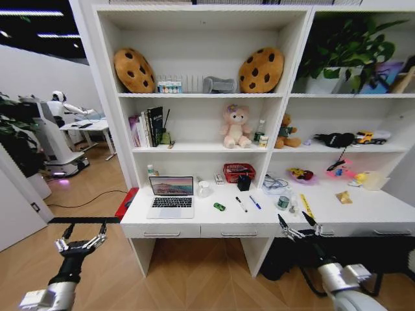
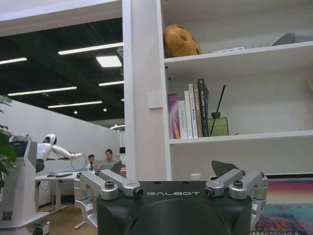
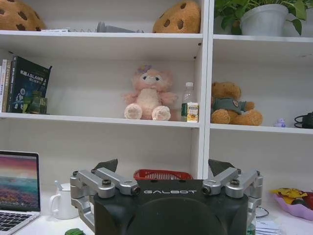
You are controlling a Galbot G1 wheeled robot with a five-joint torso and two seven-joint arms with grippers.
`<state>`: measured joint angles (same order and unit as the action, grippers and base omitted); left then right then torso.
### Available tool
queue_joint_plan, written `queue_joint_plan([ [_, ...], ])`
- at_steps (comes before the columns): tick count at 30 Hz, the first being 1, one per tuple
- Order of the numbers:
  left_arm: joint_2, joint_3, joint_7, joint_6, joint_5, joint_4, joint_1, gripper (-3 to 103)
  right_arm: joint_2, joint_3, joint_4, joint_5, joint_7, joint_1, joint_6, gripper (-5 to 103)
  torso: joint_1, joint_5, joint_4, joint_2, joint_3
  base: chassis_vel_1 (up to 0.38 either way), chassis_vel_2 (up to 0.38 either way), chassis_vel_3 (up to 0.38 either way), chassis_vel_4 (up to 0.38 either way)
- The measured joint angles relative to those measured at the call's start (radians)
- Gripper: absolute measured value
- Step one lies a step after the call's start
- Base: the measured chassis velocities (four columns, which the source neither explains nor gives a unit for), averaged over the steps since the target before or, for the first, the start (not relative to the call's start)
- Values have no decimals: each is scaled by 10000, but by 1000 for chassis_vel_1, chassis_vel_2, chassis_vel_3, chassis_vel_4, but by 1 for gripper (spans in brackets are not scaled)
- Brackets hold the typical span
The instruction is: Organize the objects on the table.
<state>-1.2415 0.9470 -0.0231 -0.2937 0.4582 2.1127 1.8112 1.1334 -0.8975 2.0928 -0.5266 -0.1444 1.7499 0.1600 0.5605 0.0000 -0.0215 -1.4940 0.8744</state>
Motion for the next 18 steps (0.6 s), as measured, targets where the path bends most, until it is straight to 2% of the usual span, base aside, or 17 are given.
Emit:
queue_joint_plan([
  [18,-97,45,-125,-124,46,-153,31,100,-49,-2,134,-263,73,-41,-175,100,0,0,1,0,0,0,0,0,0],
])
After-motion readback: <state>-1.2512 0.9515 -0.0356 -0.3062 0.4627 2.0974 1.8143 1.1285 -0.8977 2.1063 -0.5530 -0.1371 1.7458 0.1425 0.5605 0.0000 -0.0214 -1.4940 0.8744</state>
